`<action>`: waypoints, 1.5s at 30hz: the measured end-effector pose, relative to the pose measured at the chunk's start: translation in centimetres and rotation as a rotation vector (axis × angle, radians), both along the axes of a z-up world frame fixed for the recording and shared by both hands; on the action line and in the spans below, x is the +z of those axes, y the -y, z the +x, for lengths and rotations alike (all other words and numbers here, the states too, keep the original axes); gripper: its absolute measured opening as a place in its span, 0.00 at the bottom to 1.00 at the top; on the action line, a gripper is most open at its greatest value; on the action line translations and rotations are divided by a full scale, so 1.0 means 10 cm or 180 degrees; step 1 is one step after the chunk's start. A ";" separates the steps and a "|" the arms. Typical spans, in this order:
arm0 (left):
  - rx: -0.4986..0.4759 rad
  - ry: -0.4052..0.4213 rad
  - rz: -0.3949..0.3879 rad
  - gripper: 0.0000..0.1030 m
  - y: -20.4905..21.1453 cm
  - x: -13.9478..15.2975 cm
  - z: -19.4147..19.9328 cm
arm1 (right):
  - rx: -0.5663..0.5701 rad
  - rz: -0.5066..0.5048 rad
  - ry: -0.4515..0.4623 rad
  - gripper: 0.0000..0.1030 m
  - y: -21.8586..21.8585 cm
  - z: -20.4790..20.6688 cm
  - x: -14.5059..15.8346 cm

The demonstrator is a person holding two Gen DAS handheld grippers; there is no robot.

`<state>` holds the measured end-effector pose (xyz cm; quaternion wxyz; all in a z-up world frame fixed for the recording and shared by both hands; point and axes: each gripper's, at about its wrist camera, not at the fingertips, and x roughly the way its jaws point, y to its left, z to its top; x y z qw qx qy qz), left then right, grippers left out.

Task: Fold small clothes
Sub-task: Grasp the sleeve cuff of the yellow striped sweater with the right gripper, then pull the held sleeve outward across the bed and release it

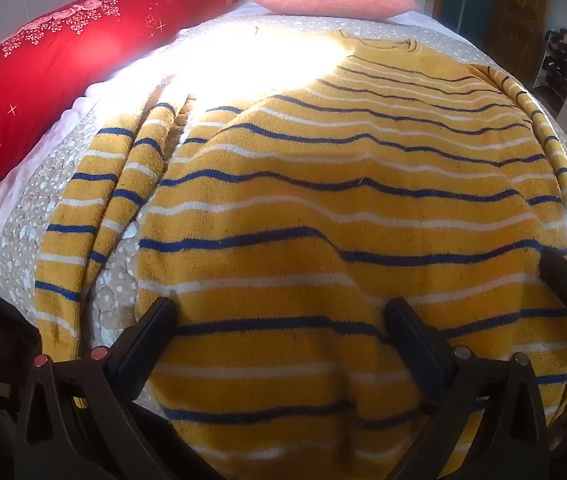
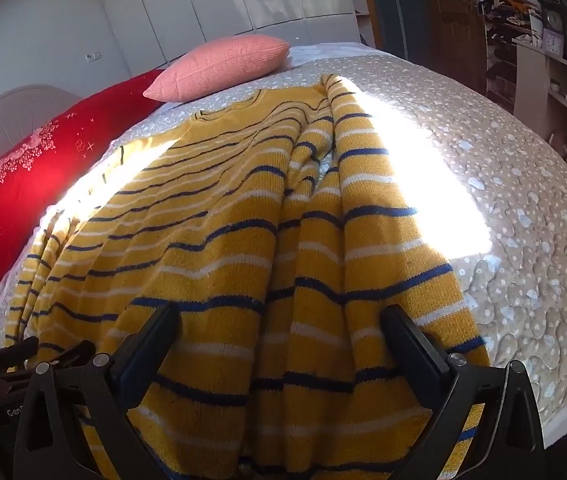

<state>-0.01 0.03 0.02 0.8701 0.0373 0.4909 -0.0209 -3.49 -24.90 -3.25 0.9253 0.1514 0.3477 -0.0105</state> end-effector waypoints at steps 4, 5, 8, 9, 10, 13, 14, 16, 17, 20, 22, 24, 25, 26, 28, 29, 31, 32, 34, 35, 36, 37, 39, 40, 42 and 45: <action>-0.0008 0.0029 0.0031 1.00 0.00 0.00 -0.01 | 0.0038 0.0028 -0.0056 1.00 0.01 -0.01 0.01; -0.0008 0.0044 0.0043 1.00 0.01 0.00 -0.02 | 0.0072 -0.0013 -0.0096 1.00 0.00 0.00 0.03; -0.0016 0.0052 0.0045 1.00 0.00 0.00 -0.02 | 0.0137 -0.0051 -0.0084 0.94 0.00 -0.05 0.11; -0.0023 0.0044 0.0039 1.00 0.00 0.00 -0.01 | 0.0161 -0.0035 -0.0022 0.86 0.02 -0.09 0.16; -0.0015 0.0007 -0.0047 1.00 0.05 0.00 -0.06 | 0.0209 0.0009 0.0056 0.77 0.07 -0.15 0.22; -0.0019 -0.0013 -0.0050 1.00 0.02 0.00 -0.04 | 0.0196 0.0169 0.0281 0.68 0.31 -0.34 0.37; -0.0013 -0.0014 -0.0045 1.00 0.00 0.01 -0.01 | 0.0102 0.0162 0.0305 0.68 0.42 -0.39 0.39; 0.0003 -0.0001 -0.0041 1.00 0.00 0.01 -0.01 | -0.0035 0.0093 0.0223 0.68 0.59 -0.44 0.40; 0.0011 0.0016 -0.0031 1.00 0.00 0.01 -0.01 | -0.0071 0.0087 0.0170 0.68 0.66 -0.46 0.37; 0.0027 0.0073 0.0018 1.00 0.01 0.01 -0.03 | -0.0056 0.0228 -0.0012 0.68 0.78 -0.47 0.23; 0.0022 0.0051 0.0049 1.00 0.01 0.01 -0.02 | 0.0040 0.0272 -0.0043 0.68 0.72 -0.46 0.17; 0.0025 -0.0017 0.0052 1.00 0.01 0.01 -0.02 | 0.0028 0.0131 -0.0113 0.68 0.62 -0.43 0.10; 0.0023 -0.0025 0.0049 1.00 0.01 0.01 -0.02 | 0.0008 0.0014 -0.0167 0.66 0.57 -0.39 0.07; 0.0019 -0.0029 0.0057 1.00 0.01 0.01 -0.02 | 0.0007 -0.0085 -0.0190 0.64 0.54 -0.37 0.05; 0.0017 -0.0038 0.0090 1.00 0.01 0.01 -0.02 | 0.0090 -0.0157 -0.0216 0.28 0.53 -0.35 0.07; 0.0017 -0.0042 0.0112 1.00 0.01 0.02 -0.02 | 0.0177 -0.0053 -0.0218 0.17 0.57 -0.34 0.09; 0.0018 -0.0029 0.0087 1.00 0.01 0.02 -0.01 | 0.0179 0.0073 -0.0217 0.13 0.72 -0.33 0.18; 0.0017 -0.0024 0.0086 1.00 0.01 0.02 -0.02 | 0.0104 -0.0006 -0.0198 0.13 0.80 -0.33 0.25; 0.0016 -0.0025 0.0095 1.00 0.01 0.02 -0.01 | -0.0174 -0.0248 -0.0161 0.13 1.01 -0.33 0.40; 0.0018 -0.0026 0.0109 1.00 0.01 0.03 -0.01 | -0.0357 -0.0350 -0.0155 0.13 1.15 -0.32 0.48; 0.0018 -0.0023 0.0109 1.00 0.01 0.03 -0.01 | -0.0552 -0.0423 -0.0132 0.13 1.32 -0.30 0.55; 0.0021 0.0004 0.0058 1.00 0.01 0.03 -0.01 | -0.0764 -0.0501 -0.0121 0.13 1.51 -0.29 0.61; 0.0026 0.0028 0.0040 1.00 0.01 0.03 -0.01 | -0.1164 -0.0660 -0.0179 0.13 1.87 -0.22 0.67; 0.0030 0.0044 0.0006 1.00 0.01 0.02 -0.02 | -0.1338 -0.0668 -0.0264 0.13 2.06 -0.16 0.65; 0.0025 0.0081 0.0013 1.00 0.02 0.02 -0.03 | -0.1578 -0.0504 -0.0476 0.16 2.41 -0.08 0.55; -0.0048 0.0093 0.0034 1.00 0.02 0.03 -0.05 | -0.1567 -0.0167 -0.0489 0.18 2.55 -0.14 0.51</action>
